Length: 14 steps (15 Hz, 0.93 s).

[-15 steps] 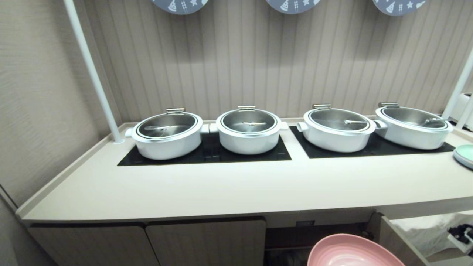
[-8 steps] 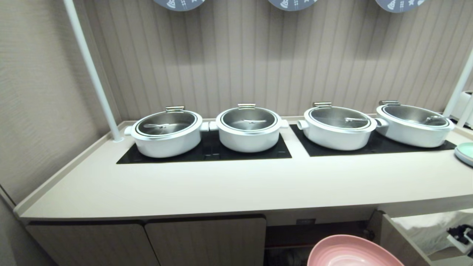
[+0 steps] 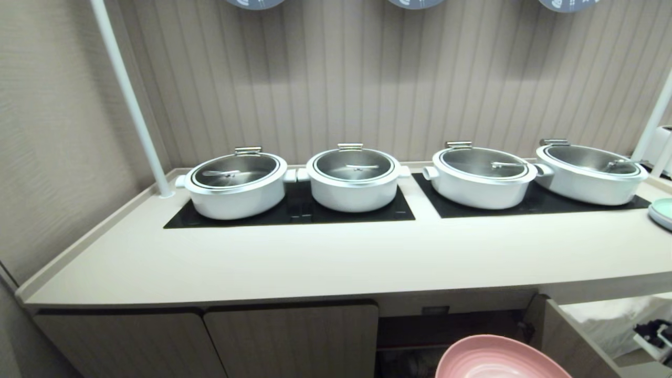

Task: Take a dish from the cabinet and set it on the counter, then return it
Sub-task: Put it back into the cabinet

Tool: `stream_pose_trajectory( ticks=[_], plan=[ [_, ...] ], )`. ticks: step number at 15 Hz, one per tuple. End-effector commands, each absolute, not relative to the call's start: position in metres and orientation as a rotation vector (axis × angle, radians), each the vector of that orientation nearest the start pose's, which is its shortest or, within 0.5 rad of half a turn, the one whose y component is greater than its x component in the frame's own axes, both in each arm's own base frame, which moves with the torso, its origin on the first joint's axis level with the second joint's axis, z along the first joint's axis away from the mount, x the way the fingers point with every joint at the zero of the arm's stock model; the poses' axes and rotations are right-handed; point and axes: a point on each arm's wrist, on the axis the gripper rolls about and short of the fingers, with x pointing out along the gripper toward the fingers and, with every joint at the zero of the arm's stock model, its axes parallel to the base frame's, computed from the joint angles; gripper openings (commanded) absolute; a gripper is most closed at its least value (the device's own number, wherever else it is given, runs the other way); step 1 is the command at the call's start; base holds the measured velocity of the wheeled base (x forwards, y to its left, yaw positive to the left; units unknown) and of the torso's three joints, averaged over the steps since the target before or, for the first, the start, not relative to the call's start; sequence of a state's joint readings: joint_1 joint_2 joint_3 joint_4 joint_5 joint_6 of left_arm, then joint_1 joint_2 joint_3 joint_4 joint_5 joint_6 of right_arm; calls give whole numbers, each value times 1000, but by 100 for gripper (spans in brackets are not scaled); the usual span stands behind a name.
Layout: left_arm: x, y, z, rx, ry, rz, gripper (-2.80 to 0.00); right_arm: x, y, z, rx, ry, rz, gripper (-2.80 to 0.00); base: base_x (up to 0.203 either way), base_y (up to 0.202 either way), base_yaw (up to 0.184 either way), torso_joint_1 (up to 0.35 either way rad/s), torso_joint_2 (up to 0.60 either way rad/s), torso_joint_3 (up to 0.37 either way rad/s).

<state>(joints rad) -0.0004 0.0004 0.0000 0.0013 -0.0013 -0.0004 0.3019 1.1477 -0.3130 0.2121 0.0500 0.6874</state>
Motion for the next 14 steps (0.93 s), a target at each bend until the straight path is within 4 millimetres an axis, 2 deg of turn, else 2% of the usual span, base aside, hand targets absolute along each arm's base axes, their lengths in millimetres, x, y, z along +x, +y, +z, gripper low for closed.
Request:
stream_pose_trajectory(
  ticks=[1,14],
  plan=[
    [-23,0,75,-1,2,-1,-280,97,31,106,490,1103,-53,-280,0,0,0,-110,242,139],
    [-23,0,75,-1,2,-2,-280,96,31,106,494,1107,-59,-280,0,0,0,-142,306,159]
  ],
)
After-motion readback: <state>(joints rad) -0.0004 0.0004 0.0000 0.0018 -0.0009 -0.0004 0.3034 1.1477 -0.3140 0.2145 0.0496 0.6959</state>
